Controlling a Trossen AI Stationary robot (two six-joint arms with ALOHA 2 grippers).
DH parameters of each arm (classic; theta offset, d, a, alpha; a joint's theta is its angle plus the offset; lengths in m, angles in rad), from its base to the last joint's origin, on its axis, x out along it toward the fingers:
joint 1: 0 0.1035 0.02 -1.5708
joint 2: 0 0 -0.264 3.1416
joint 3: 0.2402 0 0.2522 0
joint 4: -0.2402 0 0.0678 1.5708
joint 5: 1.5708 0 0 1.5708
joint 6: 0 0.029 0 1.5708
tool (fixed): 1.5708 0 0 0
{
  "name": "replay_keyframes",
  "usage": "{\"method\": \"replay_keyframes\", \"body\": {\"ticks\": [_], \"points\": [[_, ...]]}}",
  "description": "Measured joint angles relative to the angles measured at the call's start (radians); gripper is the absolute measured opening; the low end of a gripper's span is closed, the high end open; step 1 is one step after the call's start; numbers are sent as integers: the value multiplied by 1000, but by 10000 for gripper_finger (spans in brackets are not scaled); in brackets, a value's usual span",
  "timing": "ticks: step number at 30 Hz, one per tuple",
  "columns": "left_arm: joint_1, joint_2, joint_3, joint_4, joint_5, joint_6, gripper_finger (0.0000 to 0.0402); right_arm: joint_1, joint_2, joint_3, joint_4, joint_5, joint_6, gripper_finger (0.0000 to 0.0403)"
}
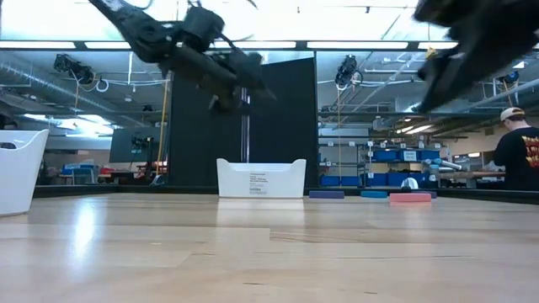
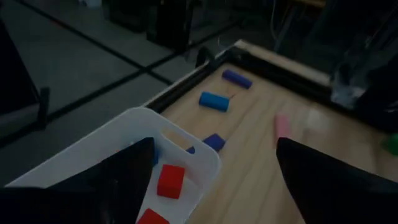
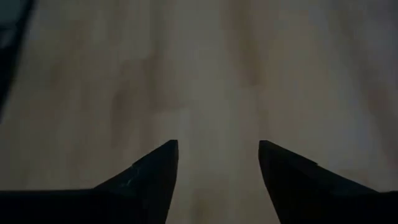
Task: Sort blocks by size
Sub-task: Put the blue cube block into the top white bin
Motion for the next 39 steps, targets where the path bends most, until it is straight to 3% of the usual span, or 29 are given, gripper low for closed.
{"method": "replay_keyframes", "body": {"ticks": [7,12,27,31,37,39], "points": [[-32,-185,-160,72,3,-35,302,224,57,0,-71,-10,186,261],[-67,-217,-229,148,-1,-54,283,313,82,0,-229,-52,404,287],[-124,-217,-247,148,5,-37,269,356,258,0,-250,-216,497,296],[-124,-217,-247,147,5,-33,269,350,309,3,-249,-238,503,268],[-123,-217,-247,148,5,-28,268,322,344,46,-301,-230,454,144],[-123,-221,-247,148,6,-28,268,301,345,60,-312,-225,406,140]]}}
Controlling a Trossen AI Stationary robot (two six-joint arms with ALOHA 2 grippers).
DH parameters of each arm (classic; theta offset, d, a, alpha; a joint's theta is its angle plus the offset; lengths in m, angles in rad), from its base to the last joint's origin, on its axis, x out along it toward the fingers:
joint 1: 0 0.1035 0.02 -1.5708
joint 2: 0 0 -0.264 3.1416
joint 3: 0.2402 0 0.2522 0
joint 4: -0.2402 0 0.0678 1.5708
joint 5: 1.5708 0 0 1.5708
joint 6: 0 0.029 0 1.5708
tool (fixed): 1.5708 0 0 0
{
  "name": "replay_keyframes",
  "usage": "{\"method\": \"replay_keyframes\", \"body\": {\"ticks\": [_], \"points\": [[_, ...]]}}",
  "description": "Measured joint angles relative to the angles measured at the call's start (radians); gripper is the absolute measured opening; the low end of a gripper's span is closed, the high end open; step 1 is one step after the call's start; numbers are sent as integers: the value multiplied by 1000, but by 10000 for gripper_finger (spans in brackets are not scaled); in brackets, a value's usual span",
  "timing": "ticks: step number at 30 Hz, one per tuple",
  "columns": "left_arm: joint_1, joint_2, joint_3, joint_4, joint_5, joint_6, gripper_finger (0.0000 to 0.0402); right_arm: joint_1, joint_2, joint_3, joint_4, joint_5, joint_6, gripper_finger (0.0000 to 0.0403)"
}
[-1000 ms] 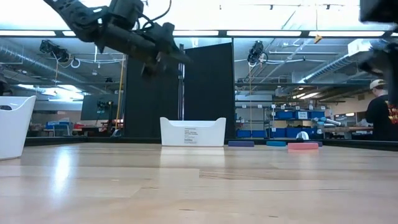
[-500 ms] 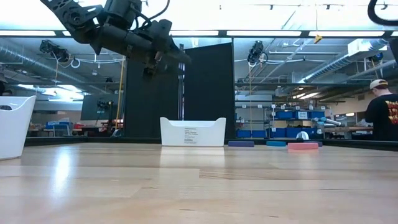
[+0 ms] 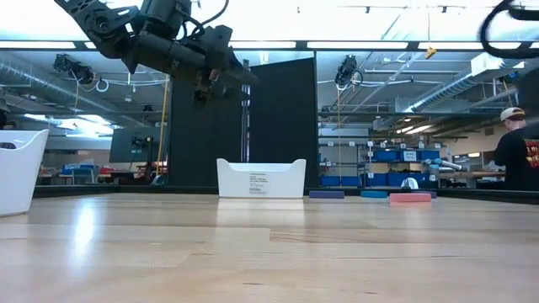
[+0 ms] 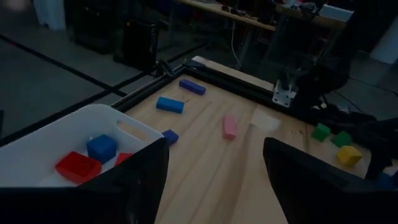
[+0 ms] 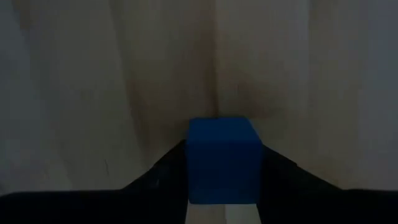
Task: Sort blocks by size
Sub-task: Put the blue cube block into the top white bin, then put the pink rectangular block into the bottom white bin
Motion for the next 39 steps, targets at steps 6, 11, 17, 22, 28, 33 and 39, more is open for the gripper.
{"method": "replay_keyframes", "body": {"ticks": [6,11,17,22,28,33,39], "points": [[0,-11,0,35,1,0,268,-198,-4,46,75,171,-255,140],[0,-81,0,49,1,5,268,-457,-4,79,276,338,-591,140],[0,-200,1,35,9,29,268,-787,-1,91,782,378,-917,140],[-2,-235,1,1,8,24,268,-1019,-1,90,1061,324,-1026,140],[-21,-218,1,-4,7,21,268,-1183,42,91,1147,159,-960,140],[-26,-201,2,24,-18,19,268,-1206,131,125,1192,83,-919,205],[-45,-175,1,8,-18,-7,268,-1198,149,147,1263,24,-927,309]]}}
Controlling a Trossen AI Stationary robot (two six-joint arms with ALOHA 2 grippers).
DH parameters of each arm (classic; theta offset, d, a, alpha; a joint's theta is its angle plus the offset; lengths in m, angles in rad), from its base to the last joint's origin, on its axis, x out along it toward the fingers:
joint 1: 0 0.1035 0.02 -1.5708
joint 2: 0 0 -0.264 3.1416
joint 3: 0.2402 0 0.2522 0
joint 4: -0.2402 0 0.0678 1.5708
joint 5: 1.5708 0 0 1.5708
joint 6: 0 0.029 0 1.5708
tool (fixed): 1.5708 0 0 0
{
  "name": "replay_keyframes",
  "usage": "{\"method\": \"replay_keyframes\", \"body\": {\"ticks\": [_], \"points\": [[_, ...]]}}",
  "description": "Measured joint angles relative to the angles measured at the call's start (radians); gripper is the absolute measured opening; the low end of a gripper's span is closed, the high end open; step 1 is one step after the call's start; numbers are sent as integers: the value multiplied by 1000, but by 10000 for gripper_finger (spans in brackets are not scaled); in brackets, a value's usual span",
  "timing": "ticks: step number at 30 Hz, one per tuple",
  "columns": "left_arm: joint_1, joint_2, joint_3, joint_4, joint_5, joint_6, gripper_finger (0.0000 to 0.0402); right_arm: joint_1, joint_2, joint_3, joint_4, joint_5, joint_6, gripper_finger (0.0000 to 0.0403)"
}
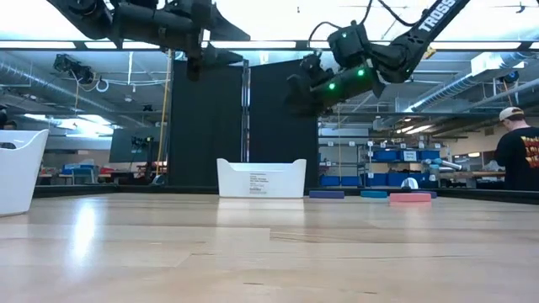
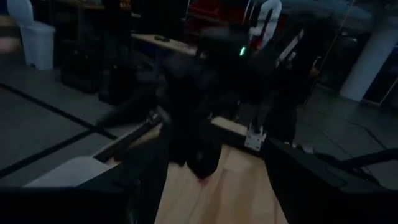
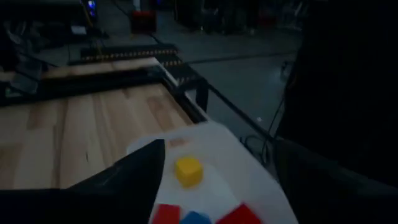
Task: Sort blocks by size
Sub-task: Put the pink rectangular block into the bottom white bin
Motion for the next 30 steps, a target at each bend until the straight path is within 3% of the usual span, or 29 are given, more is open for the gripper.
{"method": "replay_keyframes", "body": {"ticks": [3,7,12,21,30], "points": [[-14,37,0,7,-5,-14,268,10,-76,-30,0,2,-22,315],[-28,130,8,20,10,-21,268,31,-276,-130,11,56,-52,296],[-40,337,111,14,61,16,268,100,-548,-253,-6,99,-56,266],[-80,776,512,0,74,167,270,274,-843,-342,-181,193,-56,259],[-70,1149,1057,-357,40,244,295,352,-907,-342,-214,215,-58,256]]}}
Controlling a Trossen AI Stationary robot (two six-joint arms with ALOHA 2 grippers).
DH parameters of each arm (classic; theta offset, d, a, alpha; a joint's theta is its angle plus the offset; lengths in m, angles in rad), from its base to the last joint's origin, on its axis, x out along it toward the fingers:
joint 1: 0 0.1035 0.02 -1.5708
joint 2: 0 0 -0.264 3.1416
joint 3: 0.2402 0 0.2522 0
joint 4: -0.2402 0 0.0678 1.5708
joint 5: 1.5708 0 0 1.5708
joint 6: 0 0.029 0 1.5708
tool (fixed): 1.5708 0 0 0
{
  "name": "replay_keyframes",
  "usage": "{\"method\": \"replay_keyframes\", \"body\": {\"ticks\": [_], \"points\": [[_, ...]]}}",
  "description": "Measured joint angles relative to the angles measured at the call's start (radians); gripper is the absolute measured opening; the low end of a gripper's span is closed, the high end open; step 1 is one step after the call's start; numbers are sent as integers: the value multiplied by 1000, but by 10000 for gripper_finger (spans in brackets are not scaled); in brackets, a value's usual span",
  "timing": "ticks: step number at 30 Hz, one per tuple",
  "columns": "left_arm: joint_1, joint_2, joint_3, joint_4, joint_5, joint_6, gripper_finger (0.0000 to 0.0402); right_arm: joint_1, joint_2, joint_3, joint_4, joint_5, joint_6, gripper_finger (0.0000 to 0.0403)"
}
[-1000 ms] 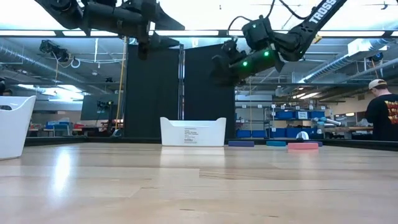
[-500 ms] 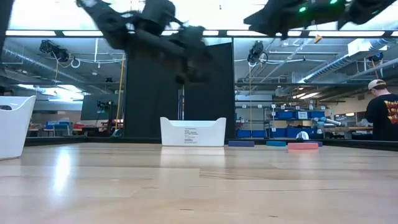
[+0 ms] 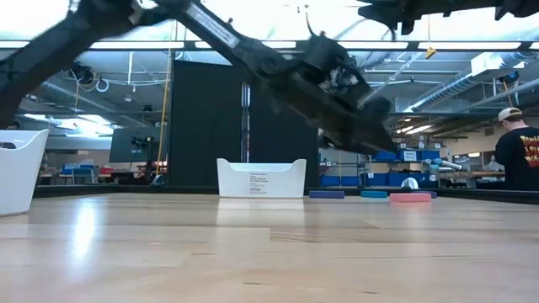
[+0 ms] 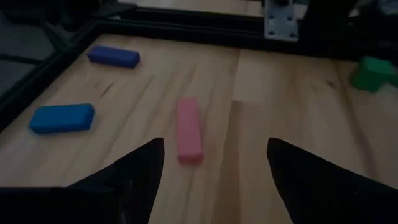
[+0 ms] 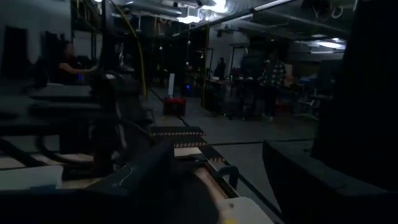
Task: Sort blocks by size
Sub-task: Put the pink rectangular block into the bottom white bin
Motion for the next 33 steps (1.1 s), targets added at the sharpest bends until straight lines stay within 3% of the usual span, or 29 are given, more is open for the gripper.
{"method": "replay_keyframes", "body": {"ticks": [6,13,22,33], "points": [[10,179,236,-89,22,-1,305,20,14,0,-10,0,2,258],[24,317,387,-123,33,-39,305,47,19,0,-9,0,1,253],[38,358,414,-125,4,-41,298,78,19,0,-4,0,0,251],[35,417,417,-25,2,-26,202,77,20,0,19,0,-1,247]]}}
